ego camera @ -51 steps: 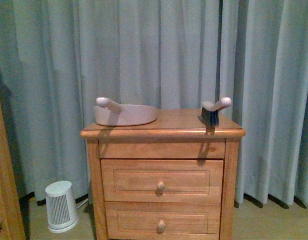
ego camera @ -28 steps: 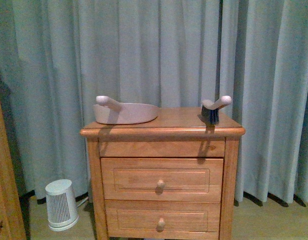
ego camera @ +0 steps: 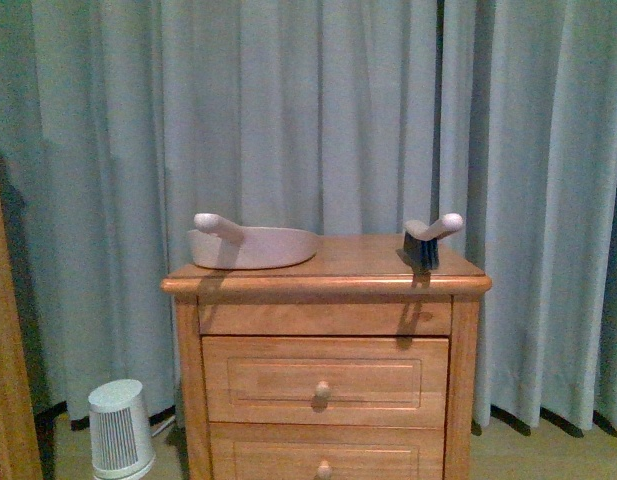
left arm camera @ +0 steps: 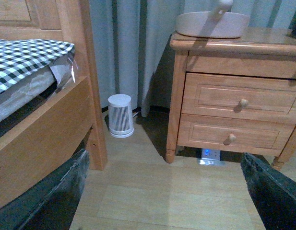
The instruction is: Clean up trash
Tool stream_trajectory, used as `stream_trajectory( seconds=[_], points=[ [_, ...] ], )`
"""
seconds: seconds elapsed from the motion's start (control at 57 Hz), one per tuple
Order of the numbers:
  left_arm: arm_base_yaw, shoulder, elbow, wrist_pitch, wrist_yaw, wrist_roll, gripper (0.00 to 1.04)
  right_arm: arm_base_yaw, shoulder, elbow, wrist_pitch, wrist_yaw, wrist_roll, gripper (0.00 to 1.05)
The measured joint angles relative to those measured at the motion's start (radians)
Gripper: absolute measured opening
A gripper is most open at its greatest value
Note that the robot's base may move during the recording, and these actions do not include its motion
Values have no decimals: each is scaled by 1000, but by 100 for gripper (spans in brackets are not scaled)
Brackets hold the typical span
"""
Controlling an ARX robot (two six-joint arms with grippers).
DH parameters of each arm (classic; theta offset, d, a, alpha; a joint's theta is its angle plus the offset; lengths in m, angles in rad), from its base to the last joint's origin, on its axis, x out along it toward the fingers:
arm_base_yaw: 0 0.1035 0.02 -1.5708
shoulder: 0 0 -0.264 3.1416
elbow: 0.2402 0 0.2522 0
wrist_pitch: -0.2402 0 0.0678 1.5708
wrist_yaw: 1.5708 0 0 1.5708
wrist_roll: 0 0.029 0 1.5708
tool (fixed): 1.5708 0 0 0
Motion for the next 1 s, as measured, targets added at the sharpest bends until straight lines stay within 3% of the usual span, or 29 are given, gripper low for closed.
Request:
stream_trajectory(
  seconds=[1.0],
  points=[
    [0, 0, 0, 0, 0, 0, 97, 0, 0, 0, 0, 0, 0, 97]
  ],
)
